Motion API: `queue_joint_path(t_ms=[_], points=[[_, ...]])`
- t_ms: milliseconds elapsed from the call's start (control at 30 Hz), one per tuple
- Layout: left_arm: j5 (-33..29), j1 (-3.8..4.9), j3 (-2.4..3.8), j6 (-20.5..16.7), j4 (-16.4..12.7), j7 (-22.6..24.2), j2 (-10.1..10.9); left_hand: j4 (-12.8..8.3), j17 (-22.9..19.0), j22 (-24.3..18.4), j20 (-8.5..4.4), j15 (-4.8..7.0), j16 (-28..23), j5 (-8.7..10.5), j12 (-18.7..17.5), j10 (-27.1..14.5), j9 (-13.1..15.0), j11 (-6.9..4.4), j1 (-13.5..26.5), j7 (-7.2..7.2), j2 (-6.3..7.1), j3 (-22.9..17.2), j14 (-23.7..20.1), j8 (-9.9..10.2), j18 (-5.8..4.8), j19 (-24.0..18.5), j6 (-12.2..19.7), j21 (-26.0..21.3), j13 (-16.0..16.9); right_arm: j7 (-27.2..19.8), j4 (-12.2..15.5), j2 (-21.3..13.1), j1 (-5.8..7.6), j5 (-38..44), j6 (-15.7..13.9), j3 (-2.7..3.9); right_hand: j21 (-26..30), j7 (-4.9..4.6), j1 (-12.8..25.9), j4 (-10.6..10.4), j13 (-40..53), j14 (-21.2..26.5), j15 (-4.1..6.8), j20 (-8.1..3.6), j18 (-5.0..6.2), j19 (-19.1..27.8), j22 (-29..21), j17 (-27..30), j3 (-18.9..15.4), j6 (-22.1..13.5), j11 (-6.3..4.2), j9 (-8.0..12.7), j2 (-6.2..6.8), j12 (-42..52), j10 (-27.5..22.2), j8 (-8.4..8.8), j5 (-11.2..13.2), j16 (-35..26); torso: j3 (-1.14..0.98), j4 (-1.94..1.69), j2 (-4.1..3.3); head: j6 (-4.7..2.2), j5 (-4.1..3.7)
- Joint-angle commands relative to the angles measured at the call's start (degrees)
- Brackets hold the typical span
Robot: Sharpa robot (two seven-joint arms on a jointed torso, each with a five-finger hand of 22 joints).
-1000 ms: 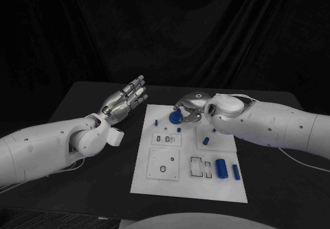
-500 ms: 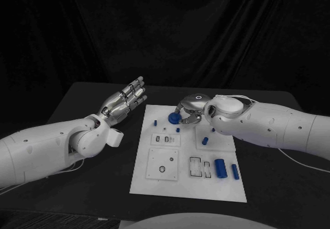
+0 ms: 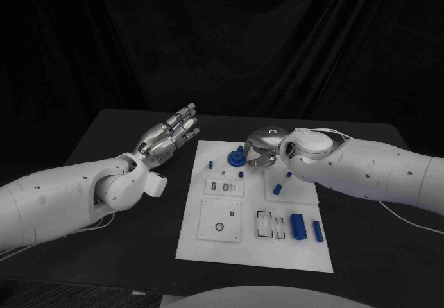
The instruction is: Assemble the parts on the task board
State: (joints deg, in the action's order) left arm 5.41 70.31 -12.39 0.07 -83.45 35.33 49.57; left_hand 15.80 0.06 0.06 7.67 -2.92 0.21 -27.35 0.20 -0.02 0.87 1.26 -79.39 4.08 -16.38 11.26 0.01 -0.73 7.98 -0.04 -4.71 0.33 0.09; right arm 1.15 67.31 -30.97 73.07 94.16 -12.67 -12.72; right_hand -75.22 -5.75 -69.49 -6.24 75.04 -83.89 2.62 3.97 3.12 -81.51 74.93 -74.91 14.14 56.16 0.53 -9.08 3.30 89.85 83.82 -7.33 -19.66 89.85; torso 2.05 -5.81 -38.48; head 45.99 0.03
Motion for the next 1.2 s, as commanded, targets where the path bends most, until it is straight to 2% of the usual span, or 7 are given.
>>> queue_joint_path(t_ms=[33, 100, 200, 400, 700, 1067, 1200], points=[[0.04, -0.06, 0.05, 0.53, -0.29, 0.77, 0.21, -0.12, -0.06, -0.06, 0.33, -0.58, -0.21, -0.3, -0.2, 0.02, 0.04, 0.46, -0.6, -0.48, 0.11, -0.31, -0.01, -0.24, 0.56, 0.04, 0.06, -0.33, -0.09, 0.29, 0.24, -0.85, -0.32, 0.22, -1.32, -0.15, -0.21, -0.01, -0.1, 0.02, 14.96, -6.11, -0.27, 0.08, 0.26, -0.22, 10.58, -15.09, 0.11, 0.25, 0.28, -0.11, 0.28, 0.15, 6.18, 0.18, -0.25, 0.15, -0.05, 0.13, 0.15, -0.19, 0.35], [0.04, -0.06, 0.05, 0.44, -0.37, 0.78, 0.38, -0.17, -0.06, -0.06, 0.36, -0.63, -0.21, -0.35, -0.2, 0.02, 0.06, 0.52, -0.63, -0.54, 0.12, -0.35, -0.01, -0.26, 0.55, 0.04, -0.02, -0.33, -0.09, 0.17, 0.57, -1.66, -0.3, 0.22, -2.93, -0.15, -0.08, 0.12, -0.19, 0.09, 14.96, -6.11, -0.19, 0.05, 0.3, -0.19, 10.55, -15.09, 0.06, -0.77, 0.17, 0.09, 0.48, 0.15, 6.18, 1.01, 0.11, 0.15, -0.03, 0.14, 0.16, -0.18, 0.4], [0.04, -0.07, 0.05, 0.3, -0.43, 0.79, 0.62, -0.17, -0.06, -0.06, 0.36, -0.63, -0.21, -0.35, -0.2, 0.02, 0.06, 0.52, -0.63, -0.54, 0.12, -0.35, -0.01, -0.26, 0.55, 0.04, -0.02, -0.33, -0.09, 0.03, 1.44, -3.38, -0.06, 0.22, -5.46, -0.14, 0.66, 0.49, -0.21, -0.15, 14.96, -6.11, 0.05, -0.14, 0.45, 0.11, 10.36, -15.09, -0.34, -4.37, -0.16, 0.91, 0.54, 0.15, 6.18, 3.43, 3.48, 0.15, 0.02, 0.2, 0.27, -0.32, 0.43], [0.04, -0.31, 0.05, 0.14, -0.4, 0.85, 0.95, -0.26, -0.06, -0.06, 0.42, -0.72, -0.21, -0.41, -0.2, 0.02, 0.07, 0.57, -0.68, -0.62, 0.14, -0.42, -0.01, -0.27, 0.53, 0.04, -0.08, -0.33, -0.09, 0.68, 4.45, -8.1, 1.06, 0.22, -8.22, -0.12, 1.14, 1.08, -0.58, -0.17, 14.96, -6.11, 0.39, -0.39, 0.53, 0.28, 10.25, -15.09, -0.66, -6.27, -0.6, 1.42, 0.47, 0.15, 6.18, 3.64, 5.04, 0.15, 0.14, 0.53, 0.74, -0.59, 0.13], [0.04, -1.09, 0.05, 0.11, -0.34, 0.94, 1.13, -0.42, -0.06, -0.06, 0.5, -0.83, -0.21, -0.54, -0.2, 0.02, 0.08, 0.63, -0.8, -0.71, 0.14, -0.56, -0.01, -0.28, 0.5, 0.04, -0.16, -0.33, -0.09, 3.85, 10.36, -17.06, 1.99, 0.22, -6.7, -0.19, 1.55, 1.26, -1.67, 0.19, 14.96, -6.11, 0.59, -0.61, 0.58, 0.36, 10.17, -15.09, -1.01, -5.89, -0.78, 1.41, 0.45, 0.15, 6.18, 3.42, 7.25, 0.15, 0.29, 1.2, 1.51, -0.8, -0.1], [0.04, -1.48, 0.05, 0.34, -0.35, 0.83, 1.15, -0.66, -0.06, -0.06, 0.63, -1.04, -0.21, -0.68, -0.2, 0.02, 0.08, 0.7, -0.96, -0.76, 0.14, -0.75, -0.01, -0.28, 0.44, 0.04, -0.18, -0.33, -0.09, 5.18, 10.18, -21.92, 1.16, 0.22, -5.02, -0.68, 2.11, 1.68, -1.9, -0.01, 14.96, -6.11, 0.84, -0.82, 0.67, 0.57, 10.04, -15.09, -1.47, -6.73, -1.09, 1.65, 0.38, 0.15, 6.18, 3.64, 8.33, 0.15, 0.28, 1.19, 1.55, -0.64, -0.46], [0.04, -1.58, 0.05, 0.39, -0.28, 0.83, 1.14, -0.73, -0.06, -0.06, 0.67, -1.09, -0.21, -0.74, -0.2, 0.02, 0.07, 0.71, -1.01, -0.79, 0.14, -0.82, -0.01, -0.27, 0.42, 0.04, -0.17, -0.33, -0.09, 5.31, 9.96, -22.93, 0.57, 0.22, -4.83, -0.77, 2.33, 1.88, -1.41, -0.9, 14.96, -6.11, 1.05, -1.05, 0.67, 0.54, 10.03, -15.09, -2.55, -7.73, -1.26, 1.9, 0.35, 0.15, 6.18, 3.63, 10.88, 0.15, 0.28, 1.29, 1.54, -0.52, -0.24]])
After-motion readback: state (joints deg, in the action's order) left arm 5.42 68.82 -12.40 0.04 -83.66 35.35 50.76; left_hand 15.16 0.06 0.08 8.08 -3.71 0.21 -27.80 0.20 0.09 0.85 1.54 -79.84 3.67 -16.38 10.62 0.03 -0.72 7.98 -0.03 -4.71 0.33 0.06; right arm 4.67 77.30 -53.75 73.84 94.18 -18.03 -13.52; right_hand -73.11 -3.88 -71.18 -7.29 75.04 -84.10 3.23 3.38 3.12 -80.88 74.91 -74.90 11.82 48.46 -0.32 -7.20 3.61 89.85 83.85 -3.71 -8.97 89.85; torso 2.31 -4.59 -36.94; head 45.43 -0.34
